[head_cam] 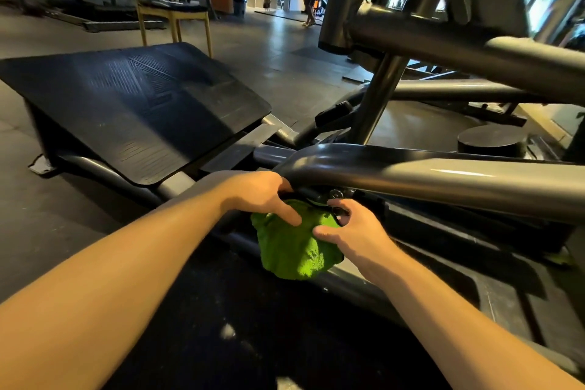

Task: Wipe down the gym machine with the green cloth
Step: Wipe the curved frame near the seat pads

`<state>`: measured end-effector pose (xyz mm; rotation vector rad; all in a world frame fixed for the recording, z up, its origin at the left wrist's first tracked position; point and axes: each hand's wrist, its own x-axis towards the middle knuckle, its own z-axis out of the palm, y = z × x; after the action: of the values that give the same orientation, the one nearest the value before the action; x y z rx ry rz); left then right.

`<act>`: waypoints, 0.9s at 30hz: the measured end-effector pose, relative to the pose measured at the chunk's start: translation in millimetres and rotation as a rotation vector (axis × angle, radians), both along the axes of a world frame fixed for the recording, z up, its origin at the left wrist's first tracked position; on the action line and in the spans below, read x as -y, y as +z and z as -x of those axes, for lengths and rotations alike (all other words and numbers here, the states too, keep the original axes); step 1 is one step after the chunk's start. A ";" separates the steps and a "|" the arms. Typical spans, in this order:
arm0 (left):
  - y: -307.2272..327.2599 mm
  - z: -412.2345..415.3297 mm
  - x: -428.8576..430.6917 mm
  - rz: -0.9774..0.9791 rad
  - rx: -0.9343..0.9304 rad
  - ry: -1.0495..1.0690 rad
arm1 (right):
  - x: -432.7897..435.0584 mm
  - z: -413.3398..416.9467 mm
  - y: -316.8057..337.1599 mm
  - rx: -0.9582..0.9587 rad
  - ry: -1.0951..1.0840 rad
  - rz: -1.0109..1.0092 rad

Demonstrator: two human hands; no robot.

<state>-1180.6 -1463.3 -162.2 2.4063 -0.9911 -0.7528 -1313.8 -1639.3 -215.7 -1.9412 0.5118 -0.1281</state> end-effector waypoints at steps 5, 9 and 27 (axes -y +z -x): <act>0.2 -2.2 -2.8 0.019 0.046 -0.126 | -2.7 -6.3 -5.2 0.020 -0.136 -0.175; 5.6 3.1 2.4 0.115 0.150 -0.164 | -5.5 -7.7 -1.8 0.048 -0.125 -0.246; 64.5 -43.8 72.8 0.464 0.391 0.599 | 28.2 -32.3 126.0 -0.054 -0.151 0.982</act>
<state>-1136.8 -1536.1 -97.7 2.2673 -0.4422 0.1525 -1281.5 -1667.6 -89.7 -2.8592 0.7077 -0.4980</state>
